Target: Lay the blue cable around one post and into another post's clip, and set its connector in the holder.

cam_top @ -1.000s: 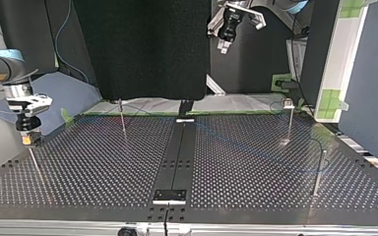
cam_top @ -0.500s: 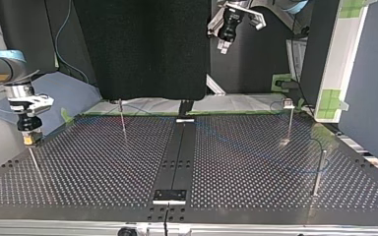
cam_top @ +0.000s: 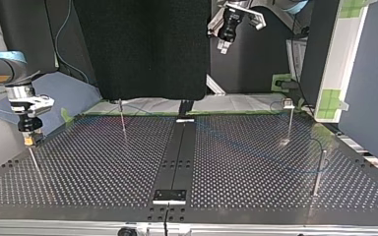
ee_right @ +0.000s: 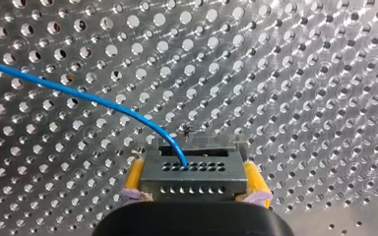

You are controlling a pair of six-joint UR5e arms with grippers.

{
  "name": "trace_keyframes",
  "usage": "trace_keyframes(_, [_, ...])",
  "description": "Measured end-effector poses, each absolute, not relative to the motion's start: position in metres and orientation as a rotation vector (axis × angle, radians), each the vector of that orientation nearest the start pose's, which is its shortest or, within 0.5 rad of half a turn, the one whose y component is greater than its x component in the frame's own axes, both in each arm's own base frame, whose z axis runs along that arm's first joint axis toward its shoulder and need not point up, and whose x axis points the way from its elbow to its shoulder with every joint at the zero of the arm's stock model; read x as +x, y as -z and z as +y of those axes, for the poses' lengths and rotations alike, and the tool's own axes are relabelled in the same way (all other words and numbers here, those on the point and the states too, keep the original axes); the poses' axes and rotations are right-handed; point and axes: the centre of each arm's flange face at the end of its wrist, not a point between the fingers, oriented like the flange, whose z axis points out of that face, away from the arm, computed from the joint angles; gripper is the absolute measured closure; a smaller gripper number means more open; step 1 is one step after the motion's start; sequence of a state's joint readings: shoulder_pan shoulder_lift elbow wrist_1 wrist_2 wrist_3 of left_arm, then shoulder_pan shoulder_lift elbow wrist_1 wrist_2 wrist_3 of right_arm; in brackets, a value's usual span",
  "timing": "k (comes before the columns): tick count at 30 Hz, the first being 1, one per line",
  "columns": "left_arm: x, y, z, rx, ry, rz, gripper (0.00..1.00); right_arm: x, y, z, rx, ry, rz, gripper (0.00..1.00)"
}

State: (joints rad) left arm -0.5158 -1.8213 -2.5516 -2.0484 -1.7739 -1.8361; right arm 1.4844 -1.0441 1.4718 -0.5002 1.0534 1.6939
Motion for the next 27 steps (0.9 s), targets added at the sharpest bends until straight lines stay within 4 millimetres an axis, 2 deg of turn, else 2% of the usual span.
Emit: trace_keyframes(27, [0.2216,-0.0923,-0.2558,0.063,0.407,1.721,0.00,0.1319,-0.2792,-0.6817,1.447,-1.634,-0.995,1.00])
